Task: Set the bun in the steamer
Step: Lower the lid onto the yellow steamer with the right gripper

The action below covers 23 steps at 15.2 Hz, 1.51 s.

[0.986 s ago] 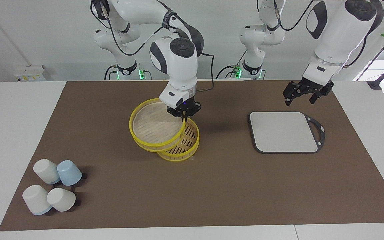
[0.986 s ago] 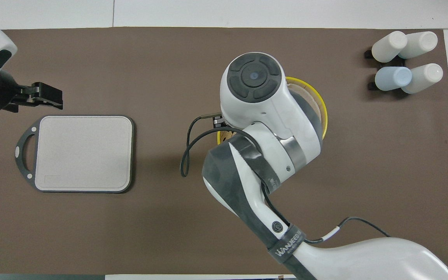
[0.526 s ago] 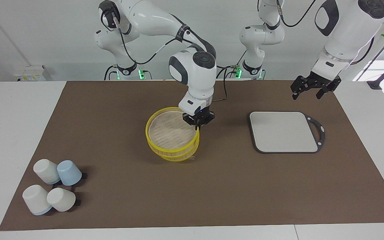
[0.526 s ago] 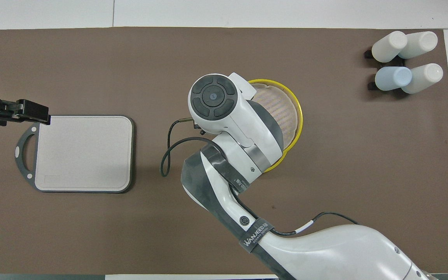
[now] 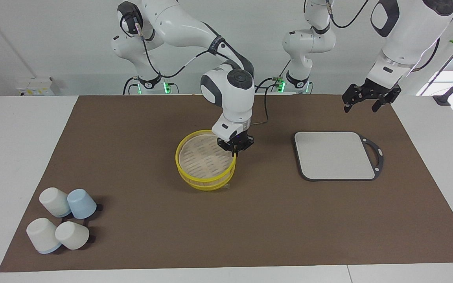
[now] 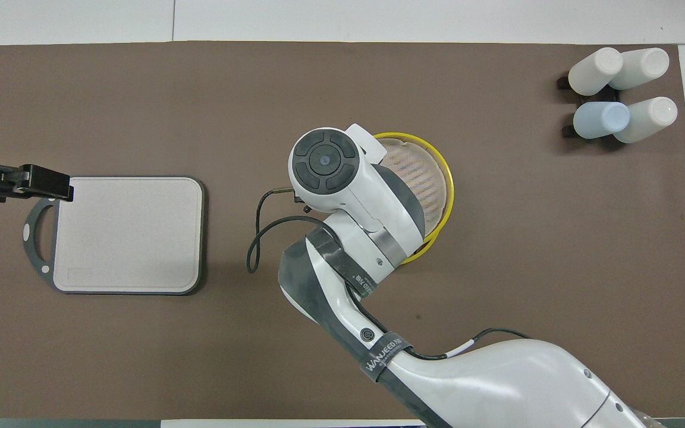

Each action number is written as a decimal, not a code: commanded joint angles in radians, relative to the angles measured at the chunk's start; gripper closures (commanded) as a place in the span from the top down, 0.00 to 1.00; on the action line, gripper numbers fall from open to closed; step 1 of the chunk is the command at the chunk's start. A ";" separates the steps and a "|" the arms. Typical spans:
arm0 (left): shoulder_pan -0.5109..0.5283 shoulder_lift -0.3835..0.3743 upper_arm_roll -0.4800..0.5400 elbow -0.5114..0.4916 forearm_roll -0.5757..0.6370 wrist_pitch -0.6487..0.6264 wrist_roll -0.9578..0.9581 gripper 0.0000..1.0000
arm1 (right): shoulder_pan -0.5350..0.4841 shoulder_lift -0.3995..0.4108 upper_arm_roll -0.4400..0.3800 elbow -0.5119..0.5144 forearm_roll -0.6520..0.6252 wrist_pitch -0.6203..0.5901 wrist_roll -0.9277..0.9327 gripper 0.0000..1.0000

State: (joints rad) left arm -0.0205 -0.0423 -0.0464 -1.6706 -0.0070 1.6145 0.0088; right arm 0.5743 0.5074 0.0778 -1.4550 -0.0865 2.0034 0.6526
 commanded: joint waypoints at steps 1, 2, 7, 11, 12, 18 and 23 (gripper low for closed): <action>0.017 -0.033 -0.004 -0.038 -0.019 0.008 0.022 1.00 | 0.001 -0.027 0.000 -0.039 0.008 0.014 0.019 0.08; 0.031 -0.033 -0.007 -0.038 -0.019 0.008 0.022 1.00 | 0.001 -0.033 0.000 -0.044 0.008 0.014 0.025 0.08; 0.042 -0.037 -0.013 -0.051 -0.019 0.015 0.019 1.00 | 0.004 -0.038 0.000 -0.061 0.008 0.020 0.038 0.09; 0.059 -0.051 -0.015 -0.051 -0.059 0.016 0.016 1.00 | 0.004 -0.038 0.000 -0.064 0.008 0.034 0.056 0.09; 0.063 -0.053 -0.015 -0.051 -0.068 0.016 0.016 1.00 | 0.004 -0.038 0.002 -0.064 0.008 0.037 0.056 0.09; 0.059 -0.053 -0.012 -0.052 -0.068 0.013 0.022 1.00 | 0.004 -0.040 0.002 -0.068 0.008 0.040 0.058 0.11; 0.053 -0.053 -0.010 -0.043 -0.061 0.012 0.026 1.00 | 0.013 -0.055 0.002 -0.102 0.008 0.054 0.087 0.10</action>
State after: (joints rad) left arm 0.0228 -0.0649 -0.0523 -1.6840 -0.0584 1.6146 0.0154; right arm 0.5824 0.4909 0.0787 -1.4976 -0.0858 2.0294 0.6985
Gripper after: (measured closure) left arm 0.000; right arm 0.885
